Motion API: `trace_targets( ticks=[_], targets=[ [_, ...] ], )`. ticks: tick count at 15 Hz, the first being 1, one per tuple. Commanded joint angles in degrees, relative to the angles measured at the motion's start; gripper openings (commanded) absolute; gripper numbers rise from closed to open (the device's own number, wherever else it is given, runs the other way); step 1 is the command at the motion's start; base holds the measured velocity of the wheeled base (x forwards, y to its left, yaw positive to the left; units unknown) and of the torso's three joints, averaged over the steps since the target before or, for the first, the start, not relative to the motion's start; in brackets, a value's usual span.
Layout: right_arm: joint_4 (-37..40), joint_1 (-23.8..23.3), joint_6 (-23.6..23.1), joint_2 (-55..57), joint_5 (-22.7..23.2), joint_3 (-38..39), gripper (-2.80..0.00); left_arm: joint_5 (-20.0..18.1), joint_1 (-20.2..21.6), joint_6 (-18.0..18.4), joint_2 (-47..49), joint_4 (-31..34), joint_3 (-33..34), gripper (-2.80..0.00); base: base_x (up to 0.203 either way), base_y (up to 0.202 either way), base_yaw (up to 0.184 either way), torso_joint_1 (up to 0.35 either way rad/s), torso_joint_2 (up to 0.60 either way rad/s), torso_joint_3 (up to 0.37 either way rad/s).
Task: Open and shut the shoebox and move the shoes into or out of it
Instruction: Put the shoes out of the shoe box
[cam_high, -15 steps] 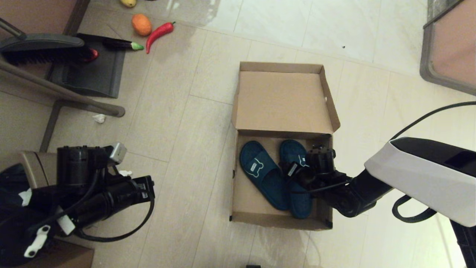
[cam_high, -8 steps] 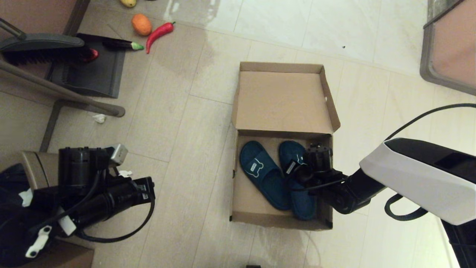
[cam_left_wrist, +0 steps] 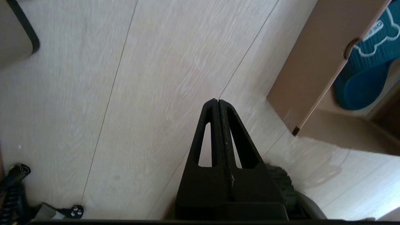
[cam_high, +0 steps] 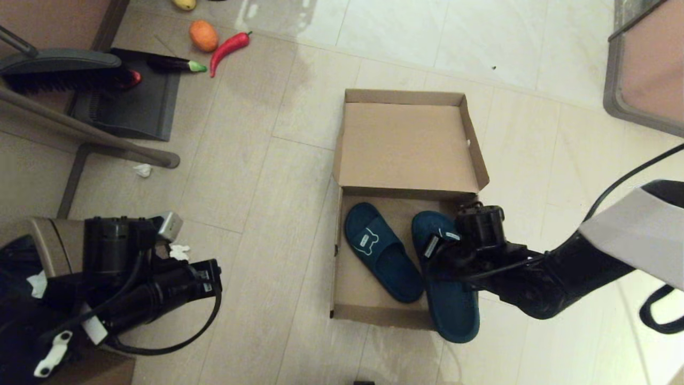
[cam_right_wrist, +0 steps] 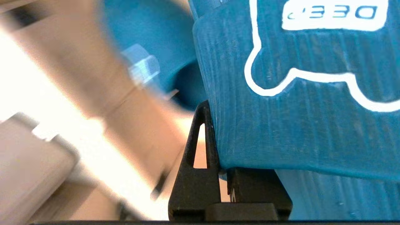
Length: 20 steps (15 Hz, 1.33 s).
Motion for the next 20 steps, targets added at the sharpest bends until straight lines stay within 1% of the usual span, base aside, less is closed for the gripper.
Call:
trace_targets(
  ticks=[1,4,6,7,9,10,12,13,15,17,18,20],
  targets=[
    [0.5,1.3,0.3,-10.0,0.5,3.7,-2.8,0.1,-0.1,0.0,-0.2,-0.3,1.0,-2.8,0.0,0.0,0.0,0.0,0.0,0.0],
    [7.3,2.8,0.7,-22.6,1.9,5.1,-2.8,0.2,-0.1,0.2,-0.9,-0.3,1.5,-2.8,0.0,0.0,0.0,0.0,0.0,0.0],
    [12.9,2.6,0.5,-30.1,2.3,5.0,-2.8,0.2,-0.1,0.2,-0.6,-0.3,0.8,-2.8,0.0,0.0,0.0,0.0,0.0,0.0],
    [16.0,1.0,-0.3,-33.2,2.5,4.8,-2.8,0.2,-0.1,0.2,-0.8,-0.3,0.8,-2.8,0.0,0.0,0.0,0.0,0.0,0.0],
    [20.3,-7.3,-3.7,-35.6,3.3,4.6,-2.8,0.1,-0.8,0.2,-0.4,-0.3,0.6,-2.8,0.0,0.0,0.0,0.0,0.0,0.0],
    [21.2,-11.7,-5.6,-35.8,4.9,4.6,-2.8,0.1,-1.3,0.2,-0.4,-0.3,0.6,-2.8,0.0,0.0,0.0,0.0,0.0,0.0],
    [21.9,-20.8,-10.3,-34.3,9.3,4.2,-2.8,0.1,-1.6,0.2,-0.5,-0.3,0.2,-2.8,0.0,0.0,0.0,0.0,0.0,0.0],
    [22.0,-23.9,-12.2,-31.6,10.6,3.8,-2.8,0.1,-1.7,0.3,-0.5,-0.3,0.0,-2.8,0.0,0.0,0.0,0.0,0.0,0.0],
    [20.6,-27.1,-14.2,-25.4,11.6,3.4,-2.8,0.1,-1.7,0.2,-0.9,-0.3,-0.2,-2.8,0.0,0.0,0.0,0.0,0.0,0.0],
    [14.5,-28.9,-14.9,-18.3,12.5,3.4,-2.8,0.1,-1.7,0.2,-1.8,-0.3,-0.4,-2.8,0.0,0.0,0.0,0.0,0.0,0.0],
    [10.6,-29.8,-15.1,-14.6,13.6,3.3,-2.8,0.1,-1.7,0.3,-2.1,-0.3,-1.0,-2.8,0.0,0.0,0.0,0.0,0.0,0.0],
    [5.5,-30.9,-15.6,-7.3,15.4,1.9,-2.8,0.2,-1.7,0.3,-2.3,-0.2,-2.2,-2.8,0.0,0.0,0.0,0.0,0.0,0.0]
  ],
)
